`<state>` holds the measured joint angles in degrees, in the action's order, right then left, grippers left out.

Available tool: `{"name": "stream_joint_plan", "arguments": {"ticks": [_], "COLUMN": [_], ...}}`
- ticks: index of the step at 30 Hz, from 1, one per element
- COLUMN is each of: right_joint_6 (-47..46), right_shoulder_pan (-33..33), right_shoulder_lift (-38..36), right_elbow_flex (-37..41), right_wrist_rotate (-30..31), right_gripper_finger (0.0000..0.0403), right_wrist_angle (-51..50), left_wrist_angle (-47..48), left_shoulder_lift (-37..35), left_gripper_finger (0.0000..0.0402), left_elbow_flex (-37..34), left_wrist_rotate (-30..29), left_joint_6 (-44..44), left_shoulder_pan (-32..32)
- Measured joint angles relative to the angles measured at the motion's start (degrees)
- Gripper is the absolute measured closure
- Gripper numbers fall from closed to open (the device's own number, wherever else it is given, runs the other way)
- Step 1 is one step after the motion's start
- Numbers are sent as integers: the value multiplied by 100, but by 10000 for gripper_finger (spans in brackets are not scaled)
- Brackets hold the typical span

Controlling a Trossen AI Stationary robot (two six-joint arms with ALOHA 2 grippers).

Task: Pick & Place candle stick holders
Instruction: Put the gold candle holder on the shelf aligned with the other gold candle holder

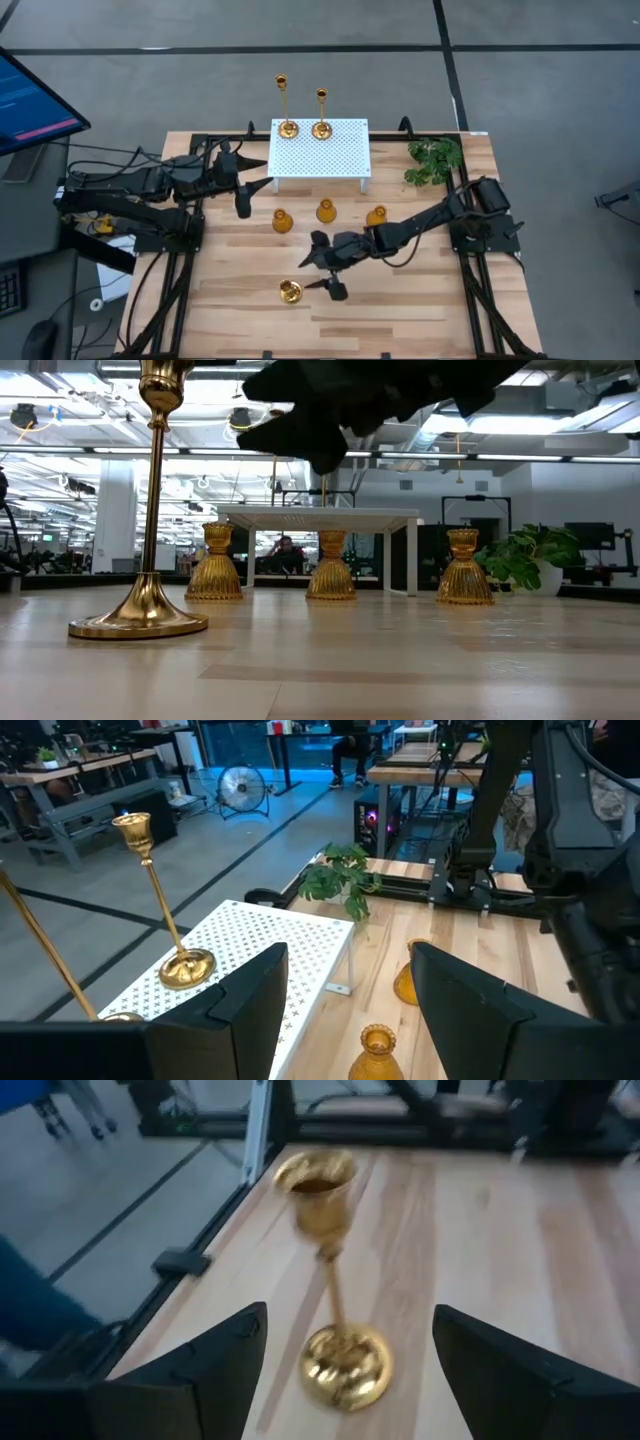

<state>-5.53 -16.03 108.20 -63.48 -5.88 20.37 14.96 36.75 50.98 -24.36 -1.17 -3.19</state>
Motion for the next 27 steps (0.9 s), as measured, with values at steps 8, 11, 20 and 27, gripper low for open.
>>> {"name": "stream_joint_plan", "arguments": {"ticks": [8, 11, 20, 27], "right_joint_6": [-268, -433, -163, -225], "right_shoulder_pan": [2, -3, 2, 34], "right_shoulder_lift": [-41, -9, -4, 153], "right_elbow_flex": [1, 1, 1, -8], "right_wrist_rotate": [-9, -10, 14, 143], "right_gripper_finger": [128, 128, 129, 129], "right_wrist_angle": [-85, -110, -175, 172], "left_wrist_angle": [2, 46, 378, 363], "left_shoulder_lift": [-1, -77, -823, -1356], "left_gripper_finger": [188, 188, 188, 188], "left_elbow_flex": [0, -2, -343, -391], "left_wrist_rotate": [0, 23, 36, -109], "left_joint_6": [-4, -4, -4, -4], "left_shoulder_pan": [-1, 1, 6, 10]}}
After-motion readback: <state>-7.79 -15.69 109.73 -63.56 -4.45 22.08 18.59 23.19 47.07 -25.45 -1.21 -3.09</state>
